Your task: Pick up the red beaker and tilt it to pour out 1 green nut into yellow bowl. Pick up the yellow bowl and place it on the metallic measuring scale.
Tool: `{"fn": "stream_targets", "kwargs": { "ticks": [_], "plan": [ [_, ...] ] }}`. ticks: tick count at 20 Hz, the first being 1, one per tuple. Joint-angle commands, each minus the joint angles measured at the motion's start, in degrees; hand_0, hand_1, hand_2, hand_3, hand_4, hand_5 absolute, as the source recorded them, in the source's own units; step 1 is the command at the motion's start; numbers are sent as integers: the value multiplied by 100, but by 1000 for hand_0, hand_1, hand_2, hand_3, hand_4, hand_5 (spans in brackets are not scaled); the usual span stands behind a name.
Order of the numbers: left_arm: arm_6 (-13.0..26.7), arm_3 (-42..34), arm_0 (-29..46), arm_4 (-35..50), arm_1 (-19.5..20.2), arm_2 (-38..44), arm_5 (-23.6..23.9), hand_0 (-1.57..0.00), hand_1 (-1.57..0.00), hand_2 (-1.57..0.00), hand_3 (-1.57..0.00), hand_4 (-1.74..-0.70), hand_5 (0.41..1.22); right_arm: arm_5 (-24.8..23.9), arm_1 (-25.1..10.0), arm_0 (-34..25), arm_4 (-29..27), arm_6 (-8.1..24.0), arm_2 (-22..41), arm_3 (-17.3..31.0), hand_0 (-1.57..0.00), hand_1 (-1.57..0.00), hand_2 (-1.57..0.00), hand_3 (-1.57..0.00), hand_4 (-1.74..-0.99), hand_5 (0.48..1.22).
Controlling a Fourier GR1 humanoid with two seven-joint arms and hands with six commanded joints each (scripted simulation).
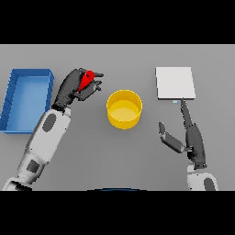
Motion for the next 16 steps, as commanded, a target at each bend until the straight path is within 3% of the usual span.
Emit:
{"fn": "stream_targets", "kwargs": {
  "ticks": [1,7,14,16],
  "plan": [
    [63,-3,-26,-61,51,-68,-21,-1564,-1565,-1565,-1562,-1733,1111,9,-19,-1,-7,32,-10,-36,1,1,1,1,-1256,678],
    [842,109,-477,-1167,478,-995,-93,-1569,-1569,-1569,-1568,-1738,1133,33,21,-94,-35,171,5,-30,1,1,1,1,-1254,687],
    [1016,423,-1300,-2405,891,-2150,-599,-1571,-1571,-1571,-1570,-1740,1190,28,77,-42,-3,198,60,-98,1,1,1,1,-1274,704],
    [904,461,-1487,-2608,1007,-2395,-810,-1571,-1571,-1571,-1571,-1649,1201,27,65,-21,-50,159,20,-94,1,1,1,1,-1284,705]
  ]
}}
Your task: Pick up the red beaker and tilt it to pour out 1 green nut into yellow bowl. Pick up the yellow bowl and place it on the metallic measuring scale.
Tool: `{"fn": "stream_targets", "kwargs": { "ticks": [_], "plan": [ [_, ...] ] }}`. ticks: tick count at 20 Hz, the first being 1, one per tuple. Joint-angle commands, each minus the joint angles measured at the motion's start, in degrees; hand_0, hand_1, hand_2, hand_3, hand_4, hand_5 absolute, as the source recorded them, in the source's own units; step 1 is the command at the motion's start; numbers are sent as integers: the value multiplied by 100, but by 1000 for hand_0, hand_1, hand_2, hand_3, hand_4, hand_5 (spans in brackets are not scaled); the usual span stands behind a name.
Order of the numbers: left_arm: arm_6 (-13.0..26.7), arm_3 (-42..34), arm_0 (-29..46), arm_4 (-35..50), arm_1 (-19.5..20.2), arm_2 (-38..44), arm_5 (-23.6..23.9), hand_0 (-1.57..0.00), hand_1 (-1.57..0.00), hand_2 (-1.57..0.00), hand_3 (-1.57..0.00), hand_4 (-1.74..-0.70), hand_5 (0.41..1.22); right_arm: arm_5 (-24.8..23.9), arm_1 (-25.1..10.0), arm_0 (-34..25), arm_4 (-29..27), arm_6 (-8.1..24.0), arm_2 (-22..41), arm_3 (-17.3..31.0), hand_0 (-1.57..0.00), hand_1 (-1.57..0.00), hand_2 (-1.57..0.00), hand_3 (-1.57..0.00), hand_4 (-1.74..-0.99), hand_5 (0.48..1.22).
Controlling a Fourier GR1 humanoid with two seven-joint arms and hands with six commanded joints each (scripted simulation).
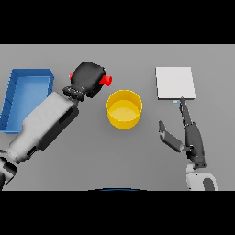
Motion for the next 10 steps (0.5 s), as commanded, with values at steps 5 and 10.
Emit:
{"fn": "stream_targets", "kwargs": {
  "ticks": [5,10],
  "plan": [
    [-239,303,-631,-526,24,-754,-691,-1571,-1571,-1571,-1277,-1701,1215,5,87,99,-146,-112,-43,47,1,1,1,1,-1292,678],
    [-687,684,-1170,-1047,-42,-1496,-1005,-1571,-1571,-1571,-1475,-1726,1219,25,179,0,-327,-166,-114,183,1,1,1,1,-1291,648]
  ]
}}
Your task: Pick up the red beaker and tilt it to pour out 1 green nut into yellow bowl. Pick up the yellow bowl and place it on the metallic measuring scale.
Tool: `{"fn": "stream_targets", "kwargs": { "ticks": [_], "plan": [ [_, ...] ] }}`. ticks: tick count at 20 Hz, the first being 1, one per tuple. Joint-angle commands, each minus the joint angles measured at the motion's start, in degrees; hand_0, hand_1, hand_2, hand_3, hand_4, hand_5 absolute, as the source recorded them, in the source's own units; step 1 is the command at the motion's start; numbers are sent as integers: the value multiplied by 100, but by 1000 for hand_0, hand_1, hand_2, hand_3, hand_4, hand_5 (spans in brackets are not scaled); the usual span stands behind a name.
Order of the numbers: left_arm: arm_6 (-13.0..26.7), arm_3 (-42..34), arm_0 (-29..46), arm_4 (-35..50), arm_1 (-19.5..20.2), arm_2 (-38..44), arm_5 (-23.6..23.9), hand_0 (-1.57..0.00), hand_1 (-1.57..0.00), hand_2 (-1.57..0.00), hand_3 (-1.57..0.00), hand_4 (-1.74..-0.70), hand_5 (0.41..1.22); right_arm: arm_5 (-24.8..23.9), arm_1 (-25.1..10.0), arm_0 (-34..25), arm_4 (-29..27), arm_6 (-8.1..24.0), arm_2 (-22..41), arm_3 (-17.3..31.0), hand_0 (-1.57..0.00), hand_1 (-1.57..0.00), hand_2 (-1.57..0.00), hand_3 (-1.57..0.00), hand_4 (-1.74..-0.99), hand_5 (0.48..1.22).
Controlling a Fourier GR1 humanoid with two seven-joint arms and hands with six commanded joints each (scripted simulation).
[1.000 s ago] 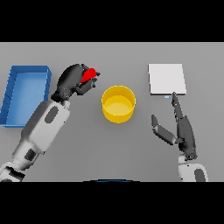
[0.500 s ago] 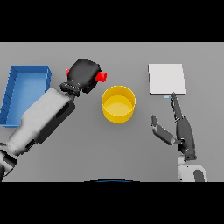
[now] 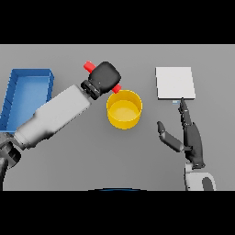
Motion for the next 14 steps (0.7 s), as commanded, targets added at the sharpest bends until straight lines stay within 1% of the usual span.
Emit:
{"fn": "stream_targets", "kwargs": {
  "ticks": [1,2,3,4,5,7,9,10,11,12,13,14],
  "plan": [
    [-65,45,-57,-104,28,-157,-89,-1571,-1571,-1571,-1494,-1729,1219,-32,18,29,57,-46,33,-13,1,1,1,1,-1290,644],
    [-80,-4,-125,-223,5,-342,-205,-1571,-1571,-1571,-1509,-1732,1220,-12,-27,-7,16,-12,-19,2,1,1,1,1,-1291,640],
    [-111,68,-209,-297,-21,-455,-274,-1571,-1571,-1571,-1522,-1734,1220,-45,23,25,59,-12,29,-32,1,1,1,1,-1291,634],
    [-132,74,-256,-377,11,-585,-358,-1571,-1571,-1571,-1532,-1735,1220,-31,-2,43,50,4,22,-92,1,1,1,1,-1293,631],
    [-174,115,-335,-452,15,-706,-424,-1571,-1571,-1571,-1539,-1736,1220,-76,30,0,98,36,35,-46,1,1,1,1,-1291,631],
    [-228,135,-497,-613,-6,-938,-457,-1571,-1571,-1571,-1551,-1738,1221,-79,-3,33,104,49,14,-55,1,1,1,1,-1286,618],
    [-382,248,-682,-717,-16,-1126,-452,-1571,-1571,-1571,-1558,-1739,1221,-127,34,27,173,63,47,-32,1,1,1,1,-1276,600],
    [-366,281,-698,-772,-23,-1212,-397,-1571,-1571,-1571,-1561,-1739,1221,-172,46,-57,212,137,30,55,1,1,1,1,-1276,593],
    [-413,401,-816,-838,-41,-1296,-387,-1571,-1571,-1571,-1563,-1738,1221,-181,2,0,246,74,21,53,1,1,1,1,-1270,588],
    [-430,454,-913,-884,-102,-1396,-497,-1571,-1571,-1571,-1564,-1737,1221,-188,8,-47,263,100,25,96,1,1,1,1,-1260,586],
    [-484,433,-1021,-952,-82,-1517,-614,-1571,-1571,-1571,-1566,-1737,1221,-249,-22,-102,356,172,18,95,1,1,1,1,-1250,583],
    [-604,483,-1147,-987,-92,-1615,-695,-1571,-1571,-1571,-1567,-1736,1221,-295,14,-119,386,155,31,99,1,1,1,1,-1236,582]
  ]
}}
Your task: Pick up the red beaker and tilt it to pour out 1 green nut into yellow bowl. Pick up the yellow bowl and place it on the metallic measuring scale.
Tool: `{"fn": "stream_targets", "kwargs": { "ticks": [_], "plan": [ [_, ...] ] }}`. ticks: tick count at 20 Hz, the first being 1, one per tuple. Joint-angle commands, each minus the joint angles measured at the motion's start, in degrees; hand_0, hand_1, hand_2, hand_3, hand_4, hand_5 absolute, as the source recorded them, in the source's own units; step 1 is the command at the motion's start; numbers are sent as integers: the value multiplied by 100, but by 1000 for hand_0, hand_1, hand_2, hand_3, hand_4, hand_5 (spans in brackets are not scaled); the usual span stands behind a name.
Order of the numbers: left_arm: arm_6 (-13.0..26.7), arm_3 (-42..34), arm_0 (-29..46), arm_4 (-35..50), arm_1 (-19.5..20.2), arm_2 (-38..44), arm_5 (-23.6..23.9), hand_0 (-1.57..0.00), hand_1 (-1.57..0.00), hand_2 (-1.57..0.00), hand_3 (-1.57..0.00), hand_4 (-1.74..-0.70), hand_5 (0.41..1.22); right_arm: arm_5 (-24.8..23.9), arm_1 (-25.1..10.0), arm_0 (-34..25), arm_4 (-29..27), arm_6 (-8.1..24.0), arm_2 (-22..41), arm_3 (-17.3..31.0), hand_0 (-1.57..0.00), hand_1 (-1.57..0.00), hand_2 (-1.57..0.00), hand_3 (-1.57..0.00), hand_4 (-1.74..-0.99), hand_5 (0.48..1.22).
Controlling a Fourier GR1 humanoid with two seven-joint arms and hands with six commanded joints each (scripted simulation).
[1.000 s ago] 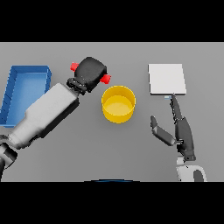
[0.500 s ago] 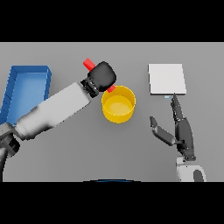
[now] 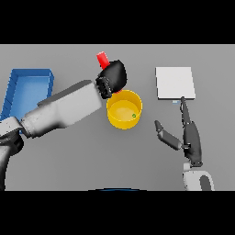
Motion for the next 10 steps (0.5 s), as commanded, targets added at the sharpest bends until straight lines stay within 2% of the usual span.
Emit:
{"fn": "stream_targets", "kwargs": {
  "ticks": [1,2,6,8,10],
  "plan": [
    [-39,52,-38,-55,-33,-97,21,-1571,-1571,-1571,-1568,-1735,1221,43,0,108,0,-79,44,-29,1,1,1,1,-1225,583],
    [-100,89,-122,-105,-67,-202,-18,-1571,-1571,-1571,-1568,-1735,1221,40,-12,50,-17,23,11,-45,1,1,1,1,-1216,585],
    [-275,205,-281,-295,-116,-578,149,-1571,-1571,-1571,-1570,-1735,1221,34,-1,174,52,-226,89,-120,1,1,1,1,-1210,592],
    [-398,304,-458,-352,-77,-682,278,-1571,-1571,-1571,-1570,-1734,1221,-20,-5,127,152,-63,101,-88,1,1,1,1,-1210,594],
    [-477,308,-651,-286,-35,-666,182,-1571,-1571,-1571,-1571,-1731,1221,-21,-37,165,150,-105,76,-70,1,1,1,1,-1206,592]
  ]
}}
